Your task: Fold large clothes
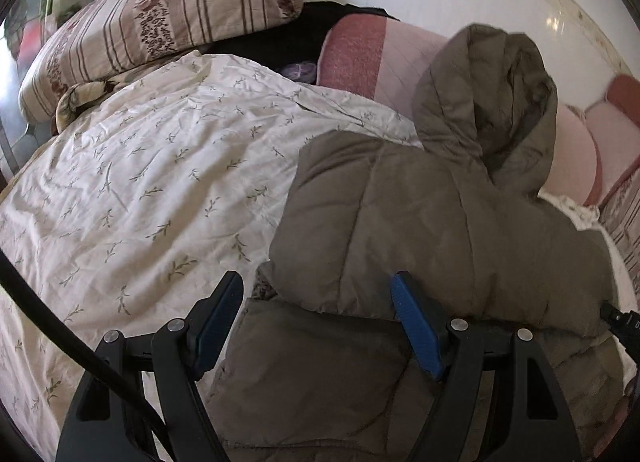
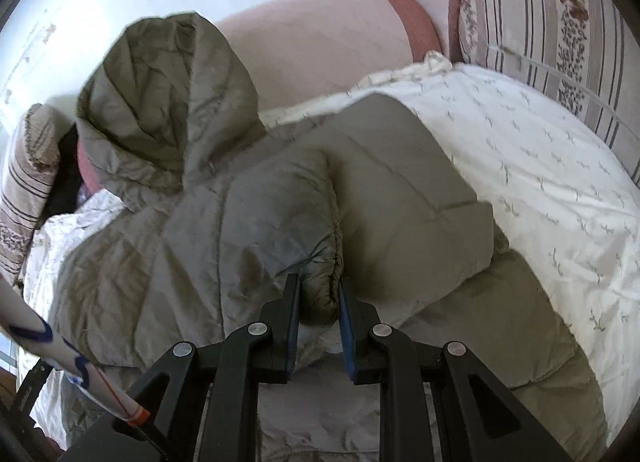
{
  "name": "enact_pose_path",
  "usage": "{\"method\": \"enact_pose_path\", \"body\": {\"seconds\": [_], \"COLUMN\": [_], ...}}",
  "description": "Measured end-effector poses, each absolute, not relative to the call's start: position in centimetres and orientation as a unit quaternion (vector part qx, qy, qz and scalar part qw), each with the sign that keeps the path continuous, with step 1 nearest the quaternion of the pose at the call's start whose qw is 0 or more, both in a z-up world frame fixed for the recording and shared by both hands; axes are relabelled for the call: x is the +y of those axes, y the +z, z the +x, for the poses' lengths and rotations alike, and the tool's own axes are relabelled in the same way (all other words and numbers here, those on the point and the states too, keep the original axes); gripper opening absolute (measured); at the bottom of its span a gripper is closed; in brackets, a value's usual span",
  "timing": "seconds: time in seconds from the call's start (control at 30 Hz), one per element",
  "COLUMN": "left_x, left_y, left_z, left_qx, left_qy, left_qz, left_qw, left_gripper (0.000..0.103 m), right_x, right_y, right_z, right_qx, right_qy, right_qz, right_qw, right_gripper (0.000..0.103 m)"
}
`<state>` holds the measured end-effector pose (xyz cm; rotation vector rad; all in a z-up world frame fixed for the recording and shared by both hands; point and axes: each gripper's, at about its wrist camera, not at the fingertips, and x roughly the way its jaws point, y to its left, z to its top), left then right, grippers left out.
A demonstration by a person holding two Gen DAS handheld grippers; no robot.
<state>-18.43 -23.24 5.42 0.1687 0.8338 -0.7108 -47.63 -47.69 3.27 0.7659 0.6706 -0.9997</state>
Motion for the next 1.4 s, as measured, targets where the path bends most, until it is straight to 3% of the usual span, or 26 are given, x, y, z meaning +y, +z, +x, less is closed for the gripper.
{"method": "enact_pose_path", "body": {"seconds": [0.37, 0.47, 0.77, 1.1, 1.4], "left_x": [-24.2, -23.7, -23.7, -28.7, -28.4], "left_y": [4.1, 5.1, 7.5, 4.4, 3.6], "left_z": [-18.6, -18.8, -20.9, -24.3, -24.0], "left_qx": [0.417, 0.405, 0.342, 0.362, 0.381], "left_qy": [-0.335, -0.337, -0.362, -0.387, -0.38], "left_qz": [0.11, 0.101, 0.081, 0.176, 0.173], "left_qw": [0.838, 0.844, 0.863, 0.829, 0.825], "left_gripper": [0.078, 0.078, 0.078, 0.082, 0.087], "right_x": [-48.4, -48.2, -46.1, -45.6, -45.7], "right_y": [2.0, 3.0, 6.9, 3.3, 2.7], "right_z": [-48.3, -49.2, -49.6, -45.2, -44.8], "right_qx": [0.318, 0.302, 0.242, 0.337, 0.36], "right_qy": [-0.459, -0.463, -0.505, -0.43, -0.429], "right_qz": [0.379, 0.393, 0.319, 0.311, 0.297], "right_qw": [0.738, 0.735, 0.764, 0.778, 0.773], "right_gripper": [0.028, 0.034, 0.034, 0.034, 0.035]}}
